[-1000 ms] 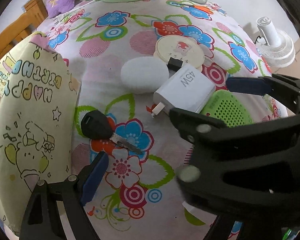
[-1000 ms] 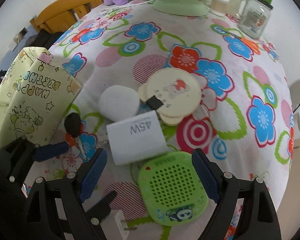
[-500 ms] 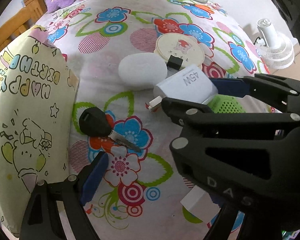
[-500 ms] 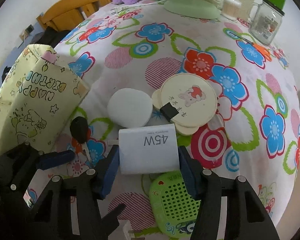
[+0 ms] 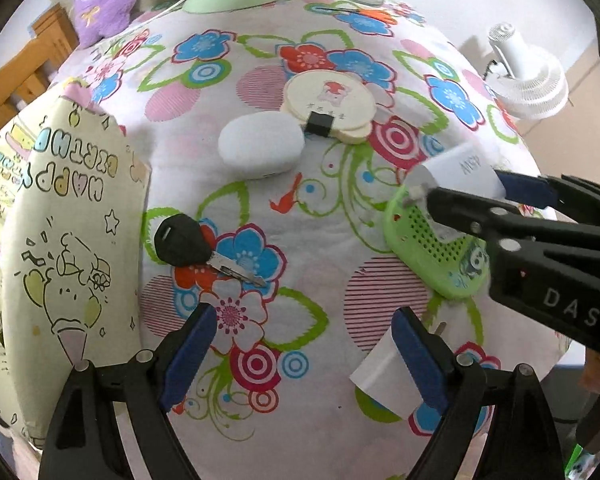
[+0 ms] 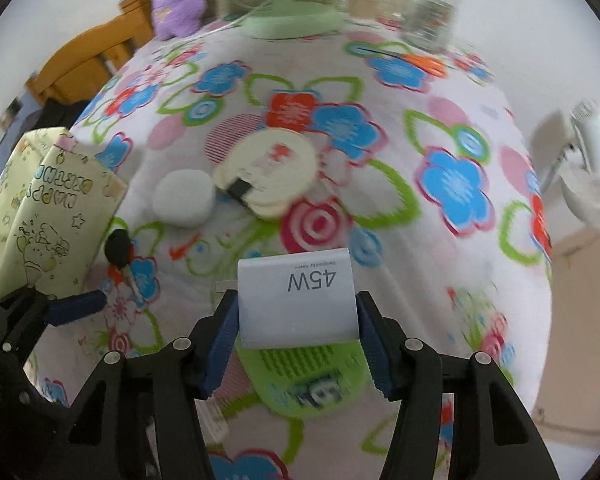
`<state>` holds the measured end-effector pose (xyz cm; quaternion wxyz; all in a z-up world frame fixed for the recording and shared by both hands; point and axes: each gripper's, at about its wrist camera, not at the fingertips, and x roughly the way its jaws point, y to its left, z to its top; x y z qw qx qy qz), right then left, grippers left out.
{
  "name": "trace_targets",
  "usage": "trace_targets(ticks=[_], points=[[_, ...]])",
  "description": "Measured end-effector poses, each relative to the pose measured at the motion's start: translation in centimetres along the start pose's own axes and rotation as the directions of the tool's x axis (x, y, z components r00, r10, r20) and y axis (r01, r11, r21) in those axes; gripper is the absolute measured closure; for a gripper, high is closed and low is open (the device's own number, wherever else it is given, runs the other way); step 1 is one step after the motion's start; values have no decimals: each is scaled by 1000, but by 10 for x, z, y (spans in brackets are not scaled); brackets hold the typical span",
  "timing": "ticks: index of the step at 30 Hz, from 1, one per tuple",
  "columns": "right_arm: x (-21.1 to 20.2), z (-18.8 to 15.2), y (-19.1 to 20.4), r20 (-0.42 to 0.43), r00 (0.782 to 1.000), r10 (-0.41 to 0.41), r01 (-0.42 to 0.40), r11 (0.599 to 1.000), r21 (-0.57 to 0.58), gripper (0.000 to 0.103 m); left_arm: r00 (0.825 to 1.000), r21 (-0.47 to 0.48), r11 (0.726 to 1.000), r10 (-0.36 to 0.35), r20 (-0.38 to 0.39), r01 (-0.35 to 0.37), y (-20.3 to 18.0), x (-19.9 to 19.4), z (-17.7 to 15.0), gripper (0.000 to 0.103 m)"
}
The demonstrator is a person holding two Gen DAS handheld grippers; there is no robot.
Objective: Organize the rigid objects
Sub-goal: 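Grasp the white charger with the right tool while the left tool grasps the small white box, then carry the white box and the charger over the yellow basket with both tools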
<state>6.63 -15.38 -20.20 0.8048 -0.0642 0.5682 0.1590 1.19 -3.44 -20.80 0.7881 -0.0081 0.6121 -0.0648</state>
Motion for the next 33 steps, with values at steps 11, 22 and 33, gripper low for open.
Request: trace_targets(ticks=[11,22,33], points=[[-19,-29,-16,13,999,-45,43,990,136,43,999,140,990,-33,17,31,-25,-5,7,13],[-21,-51,-26,-7,998,-64,64,983,175,43,999,216,975,-43,-19,46,-52,9,-6,14],[-18,-60,-23,-21,999,-48,51,985,165,43,999,232,972,-35,-36,42,-61,14,-11,56]])
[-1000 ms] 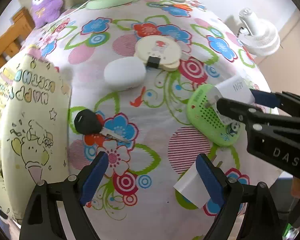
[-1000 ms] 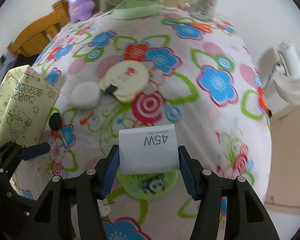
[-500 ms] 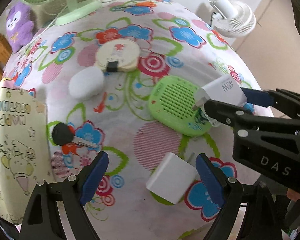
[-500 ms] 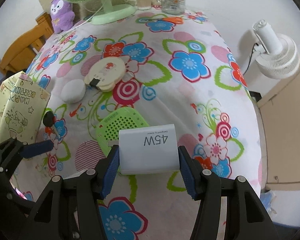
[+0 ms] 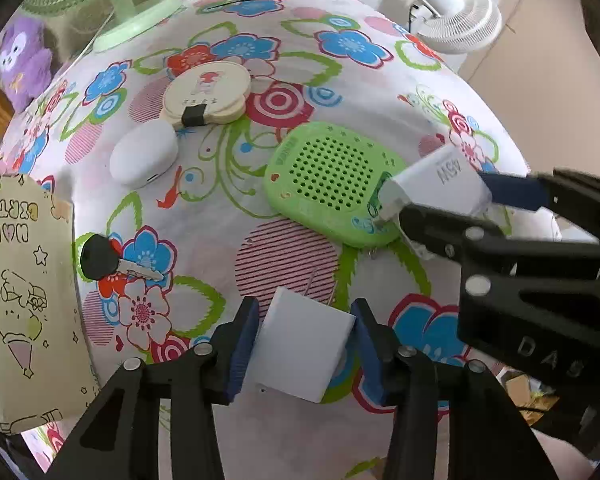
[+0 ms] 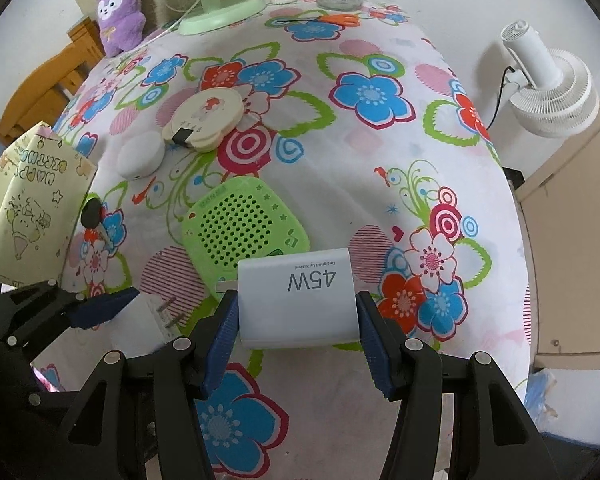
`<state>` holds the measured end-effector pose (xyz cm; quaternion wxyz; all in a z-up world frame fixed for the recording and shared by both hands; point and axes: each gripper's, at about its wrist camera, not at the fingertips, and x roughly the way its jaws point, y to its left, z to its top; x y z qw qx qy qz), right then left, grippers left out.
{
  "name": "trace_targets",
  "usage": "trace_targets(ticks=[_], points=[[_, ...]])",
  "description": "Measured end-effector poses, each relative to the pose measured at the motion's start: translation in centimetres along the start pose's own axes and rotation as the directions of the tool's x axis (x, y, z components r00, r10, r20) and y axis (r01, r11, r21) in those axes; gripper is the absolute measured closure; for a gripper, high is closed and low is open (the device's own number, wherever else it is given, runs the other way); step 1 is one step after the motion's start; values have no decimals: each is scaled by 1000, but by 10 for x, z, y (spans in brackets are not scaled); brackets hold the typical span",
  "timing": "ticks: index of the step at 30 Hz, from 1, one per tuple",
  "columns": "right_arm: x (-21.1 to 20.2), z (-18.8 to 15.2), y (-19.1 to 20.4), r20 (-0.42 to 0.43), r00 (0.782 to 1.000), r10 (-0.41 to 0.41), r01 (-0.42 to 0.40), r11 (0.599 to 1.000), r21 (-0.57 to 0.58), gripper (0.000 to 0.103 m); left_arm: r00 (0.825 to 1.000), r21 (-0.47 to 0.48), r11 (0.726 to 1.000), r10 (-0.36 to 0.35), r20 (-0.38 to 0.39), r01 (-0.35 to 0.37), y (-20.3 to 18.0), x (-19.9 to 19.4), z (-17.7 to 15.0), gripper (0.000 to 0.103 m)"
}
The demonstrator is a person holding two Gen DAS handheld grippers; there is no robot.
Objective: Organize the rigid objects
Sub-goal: 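Carry the white box and the charger over the yellow basket with both tools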
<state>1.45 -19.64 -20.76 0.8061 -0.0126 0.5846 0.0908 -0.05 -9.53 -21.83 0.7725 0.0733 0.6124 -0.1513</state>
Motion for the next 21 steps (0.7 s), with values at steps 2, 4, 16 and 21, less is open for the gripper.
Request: trace_targets(ticks=[2,4,16,21], points=[[-1,1,1,1,1000,3,-3,1000,0,43,1000,-8,1000,11,5,-11,2,-3,2,56],[-3,3,2,6,1000,10,-10,1000,-1,43,1000,-15,1000,21,11,-21,5,-6,4,56],[-21,21,21,39,999,30,-28,999,-42,43,998,-57,998,35,58,-32,21,-34,13,57],[-32,29,27,56,998,27,-24,998,-50,43,997,-68,997,37,75,-31,26,-49,17,57]])
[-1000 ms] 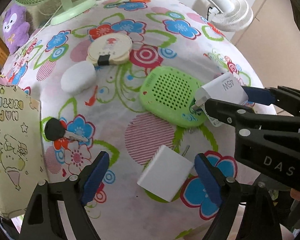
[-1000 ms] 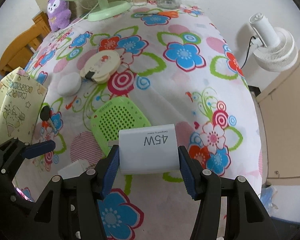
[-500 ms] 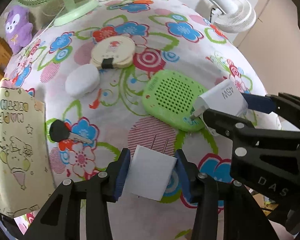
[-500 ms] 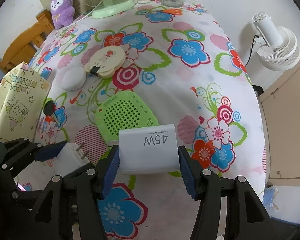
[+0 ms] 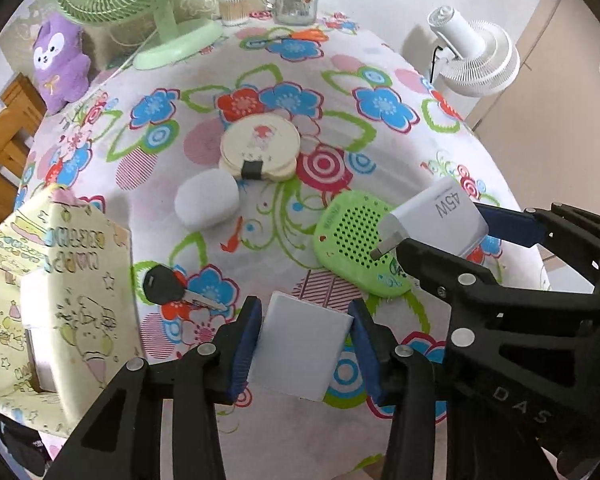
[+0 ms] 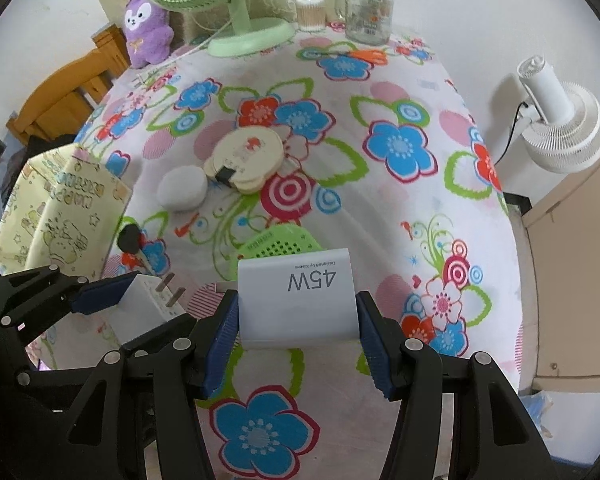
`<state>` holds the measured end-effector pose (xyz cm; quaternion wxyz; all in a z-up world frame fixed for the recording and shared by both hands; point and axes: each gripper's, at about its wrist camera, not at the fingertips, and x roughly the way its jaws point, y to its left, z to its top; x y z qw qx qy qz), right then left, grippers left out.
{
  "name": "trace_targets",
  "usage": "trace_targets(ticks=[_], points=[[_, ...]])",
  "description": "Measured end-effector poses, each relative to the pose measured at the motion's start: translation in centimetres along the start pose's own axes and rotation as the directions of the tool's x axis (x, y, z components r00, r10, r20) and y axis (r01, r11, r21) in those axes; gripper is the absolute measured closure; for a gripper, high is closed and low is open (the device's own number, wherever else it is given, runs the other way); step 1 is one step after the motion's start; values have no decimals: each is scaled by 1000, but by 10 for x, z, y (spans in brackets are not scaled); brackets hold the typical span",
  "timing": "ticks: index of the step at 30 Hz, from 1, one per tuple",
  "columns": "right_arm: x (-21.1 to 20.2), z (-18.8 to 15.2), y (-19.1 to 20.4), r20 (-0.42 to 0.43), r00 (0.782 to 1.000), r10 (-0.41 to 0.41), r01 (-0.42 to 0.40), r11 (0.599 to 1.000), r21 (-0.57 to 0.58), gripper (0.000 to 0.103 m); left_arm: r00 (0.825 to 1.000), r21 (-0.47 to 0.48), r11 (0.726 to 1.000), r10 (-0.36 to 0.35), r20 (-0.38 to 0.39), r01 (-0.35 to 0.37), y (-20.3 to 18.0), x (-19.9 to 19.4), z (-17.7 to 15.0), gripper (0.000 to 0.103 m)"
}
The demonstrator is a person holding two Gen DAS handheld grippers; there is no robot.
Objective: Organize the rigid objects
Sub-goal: 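Carry the white box and the charger over the yellow basket with both tools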
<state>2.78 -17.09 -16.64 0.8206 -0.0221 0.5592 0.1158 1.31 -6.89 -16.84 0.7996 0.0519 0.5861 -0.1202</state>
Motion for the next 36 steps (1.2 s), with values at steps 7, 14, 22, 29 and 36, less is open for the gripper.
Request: trace_targets(ticks=[7,14,22,29,36], points=[[-15,11,10,10,1000,-9,9,1000,-8,43,1000,-8,1000,16,18,-16,5,-18,5,57],[-29,16,18,24,999,-25,26,999,-24,43,998,-4,999,44,42,-44,7,-33,7,58],[-52,24,26,56,997,-48,49,999,-23,43,996,-8,998,56,69,-56,10,-55,12,58],[-68,35,35,96,994,-51,53,998,-23,43,992,-20,997,70,105,-69,18,-74,19,58],[-79,43,49,121,992,-42,45,999,-26,43,991,-17,998,63,114,-61,25,-85,22,58]])
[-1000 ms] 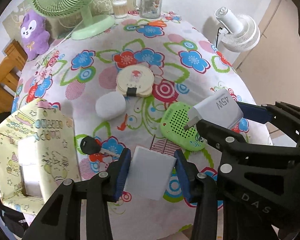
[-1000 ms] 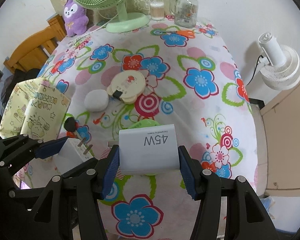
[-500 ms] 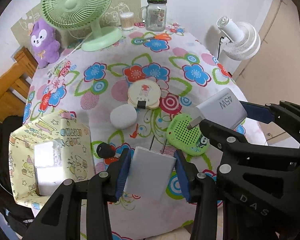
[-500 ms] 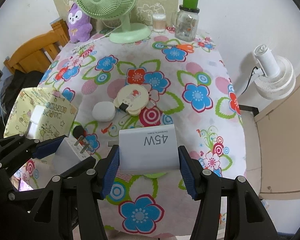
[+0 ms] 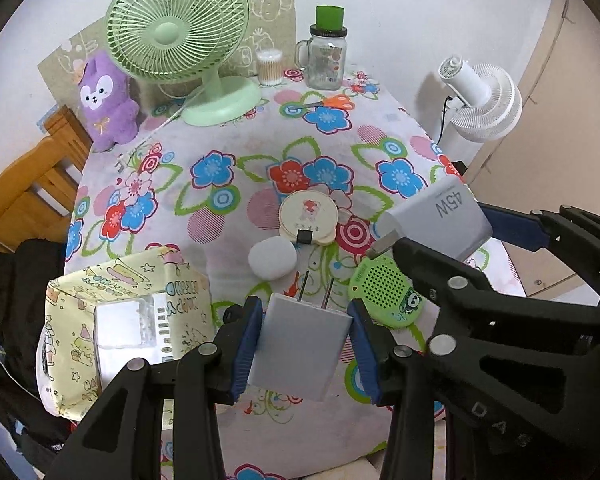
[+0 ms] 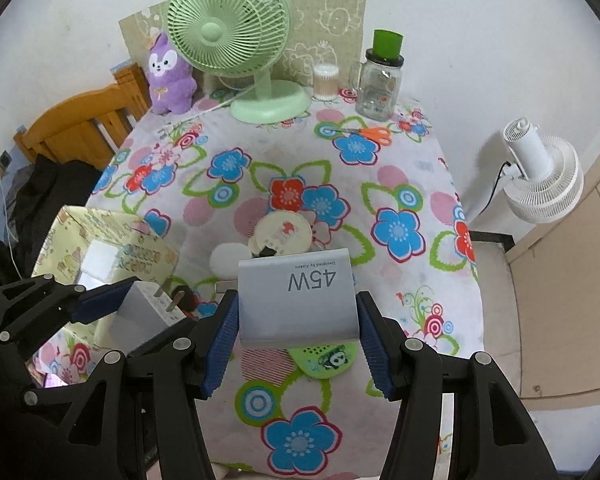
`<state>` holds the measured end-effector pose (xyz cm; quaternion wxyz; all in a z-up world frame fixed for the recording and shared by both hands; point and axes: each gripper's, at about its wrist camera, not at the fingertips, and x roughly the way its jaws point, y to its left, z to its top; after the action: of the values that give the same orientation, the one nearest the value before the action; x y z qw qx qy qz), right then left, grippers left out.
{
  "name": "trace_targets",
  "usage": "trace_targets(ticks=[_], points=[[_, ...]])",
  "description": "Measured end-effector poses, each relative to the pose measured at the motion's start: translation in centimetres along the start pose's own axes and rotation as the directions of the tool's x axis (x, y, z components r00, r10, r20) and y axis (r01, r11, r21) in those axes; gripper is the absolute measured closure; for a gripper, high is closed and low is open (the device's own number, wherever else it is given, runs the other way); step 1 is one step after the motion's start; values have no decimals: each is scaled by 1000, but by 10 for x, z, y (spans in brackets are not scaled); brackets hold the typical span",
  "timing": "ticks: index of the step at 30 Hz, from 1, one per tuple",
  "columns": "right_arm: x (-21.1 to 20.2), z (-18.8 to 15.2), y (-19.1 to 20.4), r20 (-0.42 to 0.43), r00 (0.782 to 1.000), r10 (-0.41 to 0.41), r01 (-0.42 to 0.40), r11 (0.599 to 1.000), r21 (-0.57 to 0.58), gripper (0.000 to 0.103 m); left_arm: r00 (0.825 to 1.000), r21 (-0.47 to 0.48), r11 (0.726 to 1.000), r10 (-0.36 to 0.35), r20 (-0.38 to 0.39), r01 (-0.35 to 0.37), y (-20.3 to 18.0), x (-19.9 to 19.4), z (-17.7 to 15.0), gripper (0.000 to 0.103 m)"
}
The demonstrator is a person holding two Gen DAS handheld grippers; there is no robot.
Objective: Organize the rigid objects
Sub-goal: 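Carry the white box and the charger over the yellow basket with both tools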
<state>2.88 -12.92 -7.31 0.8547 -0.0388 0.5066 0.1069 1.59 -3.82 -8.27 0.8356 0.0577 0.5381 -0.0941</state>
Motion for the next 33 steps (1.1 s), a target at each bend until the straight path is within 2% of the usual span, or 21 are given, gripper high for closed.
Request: trace_targets(ticks=[12,33], points=[[-8,17,24,27,1000,-11,11,1000,1,43,1000,16,1000,-5,26,5,26,-12,6,60],[6,36,102,21,1000,2,-1,1000,-31,43,1000,-3,1000,-1,21,1,102,-17,-7,63]])
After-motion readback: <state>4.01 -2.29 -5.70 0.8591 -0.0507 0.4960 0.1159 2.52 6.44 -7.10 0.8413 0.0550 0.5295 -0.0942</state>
